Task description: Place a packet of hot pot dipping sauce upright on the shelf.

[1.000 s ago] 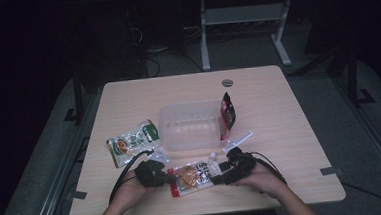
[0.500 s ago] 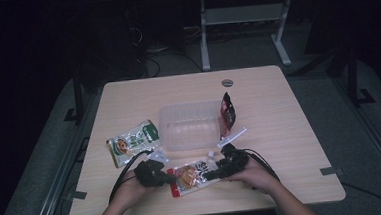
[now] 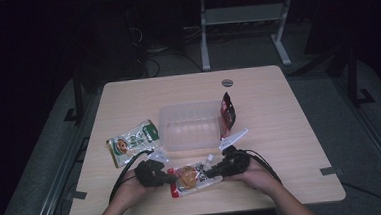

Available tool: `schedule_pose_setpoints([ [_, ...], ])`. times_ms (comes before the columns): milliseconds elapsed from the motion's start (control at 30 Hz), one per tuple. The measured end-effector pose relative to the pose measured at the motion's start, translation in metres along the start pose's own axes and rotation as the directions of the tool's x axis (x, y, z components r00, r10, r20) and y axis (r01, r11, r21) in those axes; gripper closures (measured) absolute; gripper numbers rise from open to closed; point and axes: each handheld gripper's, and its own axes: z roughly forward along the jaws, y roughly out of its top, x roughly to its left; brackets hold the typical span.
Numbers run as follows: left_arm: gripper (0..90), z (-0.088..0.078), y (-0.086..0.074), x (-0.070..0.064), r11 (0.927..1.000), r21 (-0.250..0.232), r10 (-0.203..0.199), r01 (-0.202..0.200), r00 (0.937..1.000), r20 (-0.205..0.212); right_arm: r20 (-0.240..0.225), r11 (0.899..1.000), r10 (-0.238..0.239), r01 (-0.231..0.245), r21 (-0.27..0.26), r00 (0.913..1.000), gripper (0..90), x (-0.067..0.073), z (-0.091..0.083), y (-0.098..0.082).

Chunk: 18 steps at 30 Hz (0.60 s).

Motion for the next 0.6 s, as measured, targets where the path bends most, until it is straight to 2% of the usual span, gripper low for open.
schedule_pose_setpoints([
  [33,89.8,0.000,0.000,0.000,1.0000,0.000,0.000,0.000,1.0000,0.000,-0.019,1.000,-0.006,0.006,-0.014,0.9998,87.8,0.001,-0.001,0.000],
  [167,89.8,0.000,0.000,-0.001,1.0000,0.000,0.001,-0.001,1.0000,-0.003,-0.045,0.999,-0.017,0.015,-0.033,0.9989,88.4,0.004,-0.003,0.001],
  [233,89.8,0.000,0.001,-0.001,1.0000,0.001,0.009,-0.009,1.0000,-0.001,-0.078,0.998,-0.020,0.015,-0.062,0.9967,88.6,0.008,-0.006,0.002],
  [300,89.8,0.000,0.001,-0.002,0.9998,-0.022,0.002,-0.002,0.9999,0.014,-0.084,0.997,-0.031,0.025,-0.074,0.9960,88.7,0.009,-0.007,0.003],
  [467,89.8,-0.001,0.008,-0.009,0.9968,-0.076,0.029,-0.026,0.9991,0.032,-0.092,0.993,-0.059,0.049,-0.107,0.9940,89.0,0.015,-0.012,0.007],
  [600,89.8,0.000,0.013,-0.014,0.9930,-0.112,0.041,-0.036,0.9984,0.040,-0.103,0.988,-0.063,0.048,-0.145,0.9927,89.0,0.021,-0.021,0.009],
])
